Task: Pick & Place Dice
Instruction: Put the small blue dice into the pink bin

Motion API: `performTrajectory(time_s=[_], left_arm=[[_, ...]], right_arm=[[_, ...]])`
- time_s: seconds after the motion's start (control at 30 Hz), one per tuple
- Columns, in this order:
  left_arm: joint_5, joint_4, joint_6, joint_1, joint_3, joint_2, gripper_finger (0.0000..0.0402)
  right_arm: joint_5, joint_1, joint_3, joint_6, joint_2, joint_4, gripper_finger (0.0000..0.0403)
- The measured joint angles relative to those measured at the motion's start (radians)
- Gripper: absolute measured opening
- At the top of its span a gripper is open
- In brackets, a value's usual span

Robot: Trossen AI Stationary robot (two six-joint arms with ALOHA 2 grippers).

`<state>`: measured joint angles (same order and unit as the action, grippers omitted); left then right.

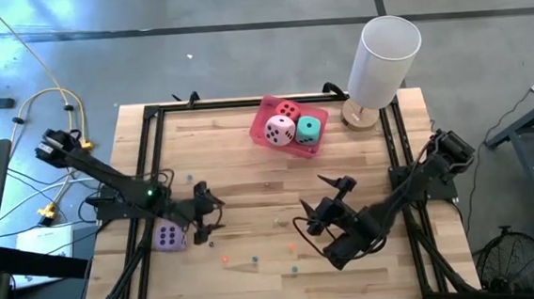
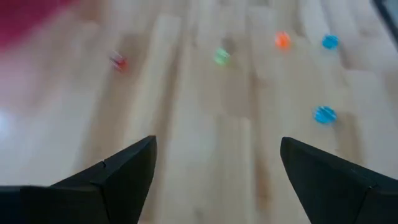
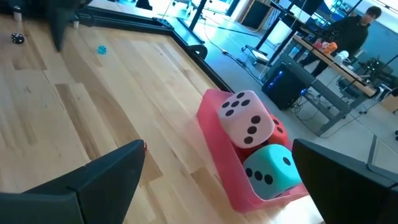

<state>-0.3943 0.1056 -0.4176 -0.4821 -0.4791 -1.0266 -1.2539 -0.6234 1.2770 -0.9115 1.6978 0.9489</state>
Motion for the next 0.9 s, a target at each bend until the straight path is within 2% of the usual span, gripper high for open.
performTrajectory(time_s=[0.13,0.27,0.4,0.57,0.73,0.9], left_arm=[[0.026,0.079,0.050,0.127,-0.044,0.029,0.0316],[0.102,0.283,0.072,0.264,-0.144,0.026,0.0302],[0.050,0.488,0.129,0.375,-0.249,0.005,0.0280],[0.123,0.710,0.057,0.494,-0.337,0.003,0.0253],[0.153,0.926,-0.025,0.606,-0.347,-0.005,0.0242],[0.334,1.009,-0.078,0.737,-0.347,-0.059,0.0238]], right_arm=[[0.001,0.016,0.000,0.000,0.000,0.000,0.0400],[0.014,0.034,0.000,0.022,0.000,-0.001,0.0400],[0.048,0.056,0.000,0.076,0.000,-0.005,0.0400],[0.101,0.083,0.000,0.105,0.000,-0.012,0.0400],[0.150,0.100,0.000,0.105,0.000,-0.014,0.0400],[0.165,0.103,0.000,0.105,0.000,-0.050,0.0400]])
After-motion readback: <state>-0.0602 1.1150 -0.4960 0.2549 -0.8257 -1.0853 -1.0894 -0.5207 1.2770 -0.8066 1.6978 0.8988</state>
